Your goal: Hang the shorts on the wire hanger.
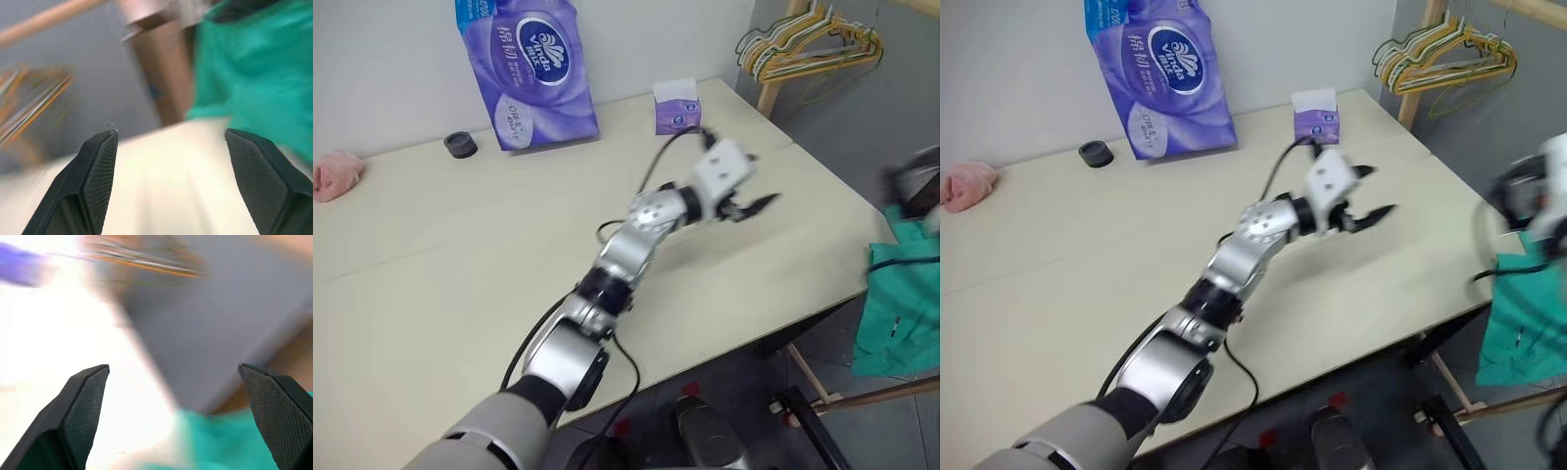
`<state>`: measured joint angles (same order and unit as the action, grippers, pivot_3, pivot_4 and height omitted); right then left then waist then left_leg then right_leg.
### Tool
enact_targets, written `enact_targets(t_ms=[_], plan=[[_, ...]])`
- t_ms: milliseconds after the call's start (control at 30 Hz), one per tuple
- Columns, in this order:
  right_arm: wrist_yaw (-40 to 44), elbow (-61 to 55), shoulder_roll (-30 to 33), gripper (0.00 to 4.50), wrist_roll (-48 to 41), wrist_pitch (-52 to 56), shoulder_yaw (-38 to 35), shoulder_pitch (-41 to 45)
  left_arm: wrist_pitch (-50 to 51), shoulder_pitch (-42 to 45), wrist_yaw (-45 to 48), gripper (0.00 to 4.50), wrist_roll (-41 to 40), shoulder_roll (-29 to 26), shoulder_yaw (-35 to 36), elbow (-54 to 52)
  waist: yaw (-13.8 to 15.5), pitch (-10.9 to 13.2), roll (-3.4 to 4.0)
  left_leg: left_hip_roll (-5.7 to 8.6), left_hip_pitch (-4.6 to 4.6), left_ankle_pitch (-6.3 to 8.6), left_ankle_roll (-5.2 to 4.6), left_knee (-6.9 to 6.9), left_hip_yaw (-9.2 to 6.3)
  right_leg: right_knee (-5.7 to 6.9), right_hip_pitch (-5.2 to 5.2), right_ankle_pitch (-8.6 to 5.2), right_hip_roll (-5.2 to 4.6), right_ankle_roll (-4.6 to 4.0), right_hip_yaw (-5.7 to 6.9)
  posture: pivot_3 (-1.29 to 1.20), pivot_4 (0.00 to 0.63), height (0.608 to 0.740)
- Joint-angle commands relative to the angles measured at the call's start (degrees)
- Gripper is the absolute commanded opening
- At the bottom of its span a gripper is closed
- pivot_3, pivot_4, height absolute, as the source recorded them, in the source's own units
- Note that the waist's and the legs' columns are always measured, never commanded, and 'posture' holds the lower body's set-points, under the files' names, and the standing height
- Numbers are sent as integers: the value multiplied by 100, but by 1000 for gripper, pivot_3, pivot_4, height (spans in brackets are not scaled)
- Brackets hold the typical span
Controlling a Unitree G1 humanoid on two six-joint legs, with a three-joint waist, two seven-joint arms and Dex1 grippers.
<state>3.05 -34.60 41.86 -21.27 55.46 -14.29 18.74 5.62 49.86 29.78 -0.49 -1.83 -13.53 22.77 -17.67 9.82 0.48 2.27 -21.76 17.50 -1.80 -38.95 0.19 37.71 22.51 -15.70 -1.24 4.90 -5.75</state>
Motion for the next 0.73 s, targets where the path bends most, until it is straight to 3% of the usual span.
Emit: enact_targets(t_ms=[33, 133, 300, 567, 733], plan=[[-115, 351, -615, 4486, 869, -1785, 953, -62, 930, -672, -1035, 3665, 173, -159, 607, -1039, 85, -1, 0, 3, -17, -8, 13, -5, -2, 27, 35, 7, -2, -12, 0, -205, 128, 740], [-100, 961, -1243, 4486, 1266, -2888, 1403, -171, 1391, -1370, -1804, 3665, 290, -235, 1107, -1744, 363, -10, -16, 11, -82, -35, 50, -23, -15, 48, 100, 32, -13, -53, 17, -166, 120, 740], [402, 1699, -2112, 4486, 1140, -3821, 1673, -329, 1552, -2456, -3239, 3665, 1133, -473, 1595, -2473, 834, -66, -90, 6, -88, -48, 72, -16, -38, 46, 110, 39, -14, -65, 39, -55, 98, 740], [658, 2869, -2899, 4486, 1173, -4510, 1711, -259, 1508, -3634, -3384, 3665, 878, -312, 1857, -3081, 1613, -199, -195, 7, -92, -61, 92, -16, -52, 39, 116, 66, -19, -110, 71, 43, 80, 740], [843, 3161, -3011, 4486, 1275, -4665, 1751, -166, 1316, -3652, -3295, 3665, 692, -253, 1845, -2950, 1789, -207, -200, 8, -92, -91, 77, -16, -75, 37, 106, 99, -19, -159, 100, 72, 80, 740]])
